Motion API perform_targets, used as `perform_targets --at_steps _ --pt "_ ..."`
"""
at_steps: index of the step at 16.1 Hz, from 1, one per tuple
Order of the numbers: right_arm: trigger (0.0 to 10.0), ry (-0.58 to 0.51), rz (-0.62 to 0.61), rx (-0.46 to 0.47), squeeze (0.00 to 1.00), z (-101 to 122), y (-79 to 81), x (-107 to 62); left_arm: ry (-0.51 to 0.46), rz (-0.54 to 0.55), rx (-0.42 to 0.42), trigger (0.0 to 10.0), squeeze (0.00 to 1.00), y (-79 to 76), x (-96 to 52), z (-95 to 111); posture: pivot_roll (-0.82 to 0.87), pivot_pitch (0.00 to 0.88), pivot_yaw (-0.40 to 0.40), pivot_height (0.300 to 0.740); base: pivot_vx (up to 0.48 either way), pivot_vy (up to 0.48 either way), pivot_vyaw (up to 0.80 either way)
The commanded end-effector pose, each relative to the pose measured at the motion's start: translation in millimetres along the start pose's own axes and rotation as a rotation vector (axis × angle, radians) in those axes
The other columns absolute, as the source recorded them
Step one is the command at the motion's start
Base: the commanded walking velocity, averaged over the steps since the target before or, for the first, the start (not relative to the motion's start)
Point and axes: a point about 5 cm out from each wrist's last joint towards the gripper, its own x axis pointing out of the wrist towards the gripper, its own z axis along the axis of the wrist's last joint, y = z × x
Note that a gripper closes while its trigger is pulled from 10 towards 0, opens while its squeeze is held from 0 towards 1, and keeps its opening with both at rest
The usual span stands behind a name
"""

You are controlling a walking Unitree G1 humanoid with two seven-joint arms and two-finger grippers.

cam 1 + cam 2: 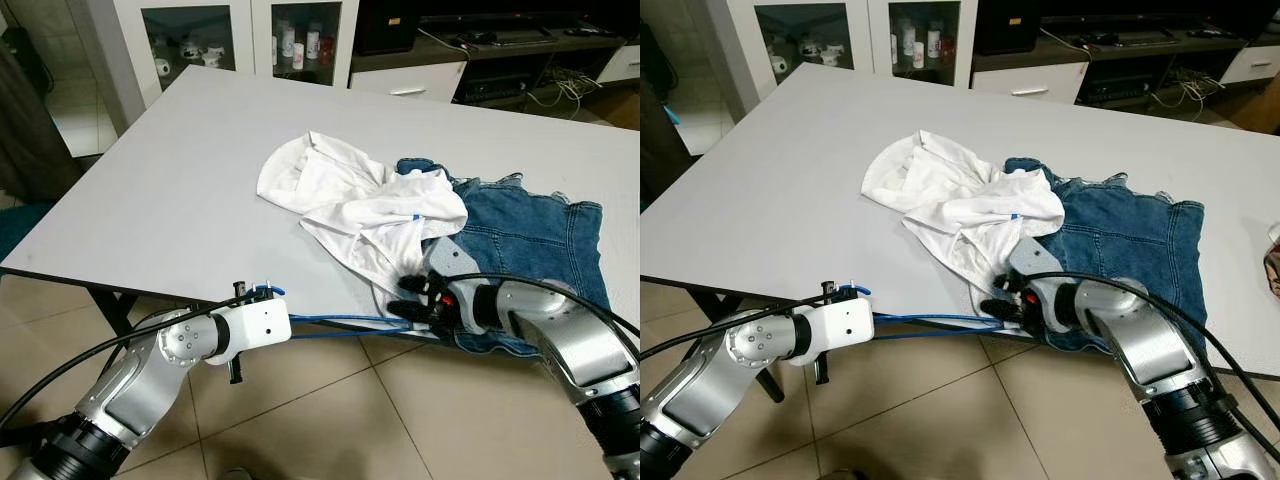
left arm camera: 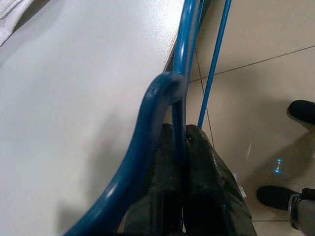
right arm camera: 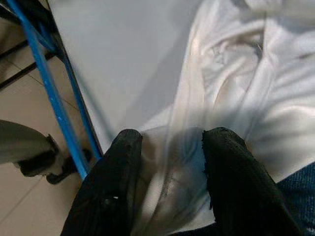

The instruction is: Hang hanger

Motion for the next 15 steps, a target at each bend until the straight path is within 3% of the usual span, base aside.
perform_targets --at_steps 1,4,5,6,10,15 --pt "10.0 0.027 -0.016 -0.004 0.00 -4 -0.9 -1.5 -0.015 0.022 0.014 10.0 0.00 4.0 -0.9 4 0.09 0.098 -0.066 0.740 0.000 0.000 0.00" --pt "10.0 0.049 -0.024 0.011 0.00 -8 -2.8 -0.1 -0.017 0.022 0.014 10.0 0.00 3.5 -1.0 5 0.10 0.095 -0.067 0.740 0.000 0.000 0.00" --pt "8.4 0.043 -0.004 0.024 0.00 -8 -0.9 0.3 -0.016 0.023 0.013 10.0 0.00 3.5 -1.0 5 0.10 0.095 -0.067 0.740 0.000 0.000 0.00" --pt "0.0 0.034 0.014 0.038 0.00 -8 1.0 0.5 -0.016 0.023 0.013 10.0 0.00 3.5 -1.0 5 0.10 0.094 -0.067 0.740 0.000 0.000 0.00" --pt "0.0 -0.034 0.073 0.129 0.00 -4 6.7 0.8 -0.018 0.026 0.013 10.0 0.00 3.5 -1.6 5 0.10 0.099 -0.065 0.740 0.000 0.000 0.00" --pt "0.0 -0.072 0.121 0.107 0.00 -3 10.3 -1.0 -0.021 0.025 0.013 10.0 0.00 3.0 -1.6 6 0.10 0.103 -0.063 0.740 0.000 0.000 0.00"
